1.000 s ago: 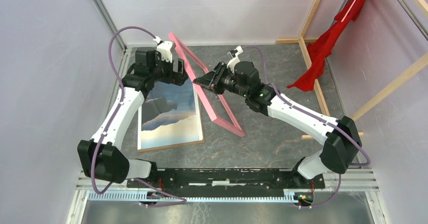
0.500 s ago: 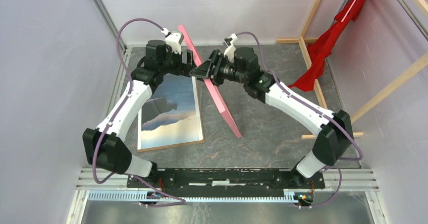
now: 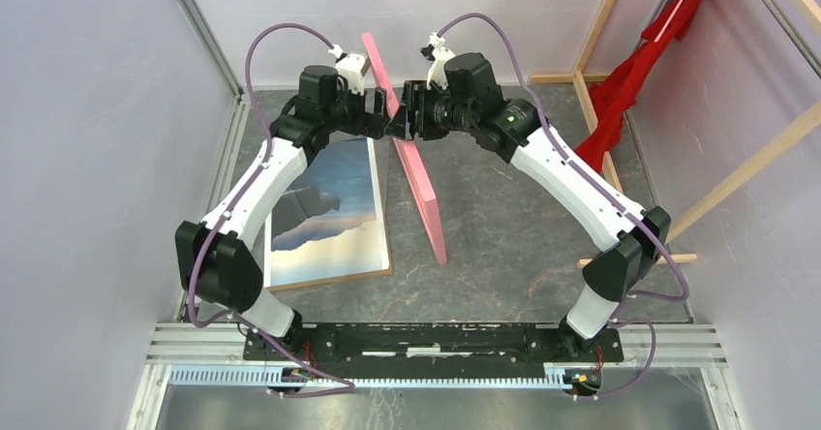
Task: Put the photo into the frame
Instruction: Turn over the photo frame at the center of the board, then pick up the photo frame item at the center of the board, then adjust the photo frame item on the photo frame.
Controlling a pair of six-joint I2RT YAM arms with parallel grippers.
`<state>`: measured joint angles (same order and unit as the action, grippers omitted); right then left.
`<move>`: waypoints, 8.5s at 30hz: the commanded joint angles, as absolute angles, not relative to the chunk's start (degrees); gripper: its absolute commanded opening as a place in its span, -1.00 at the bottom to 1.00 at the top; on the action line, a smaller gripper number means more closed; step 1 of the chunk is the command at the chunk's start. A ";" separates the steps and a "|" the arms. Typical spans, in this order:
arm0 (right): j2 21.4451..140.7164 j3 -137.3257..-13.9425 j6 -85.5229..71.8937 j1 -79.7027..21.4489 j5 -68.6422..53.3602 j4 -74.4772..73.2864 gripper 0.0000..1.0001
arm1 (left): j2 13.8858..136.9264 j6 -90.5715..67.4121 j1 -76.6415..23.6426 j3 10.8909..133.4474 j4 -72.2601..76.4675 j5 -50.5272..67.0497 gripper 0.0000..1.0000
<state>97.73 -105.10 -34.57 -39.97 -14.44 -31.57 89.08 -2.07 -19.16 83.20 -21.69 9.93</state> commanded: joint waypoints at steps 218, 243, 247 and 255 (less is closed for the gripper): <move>94.63 -77.02 -11.97 -19.15 -7.71 -39.17 -1.00 | 89.48 21.54 -4.67 73.83 -43.46 2.17 1.00; 92.08 -79.43 -7.18 -13.05 -13.52 -37.69 -1.00 | 106.17 14.28 -21.21 83.51 -41.24 8.42 1.00; 91.47 -76.73 -6.36 -12.72 -21.22 -34.18 -1.00 | 107.45 13.63 -21.21 83.17 -40.43 8.10 0.97; 93.78 -77.42 -6.57 -10.98 -26.89 -32.61 -1.00 | 106.70 13.95 -21.14 82.41 -40.43 7.54 0.94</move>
<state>92.66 -76.25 -7.62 -12.12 -21.56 -34.72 107.00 15.79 -21.30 82.21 -41.71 7.64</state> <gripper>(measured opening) 0.007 0.973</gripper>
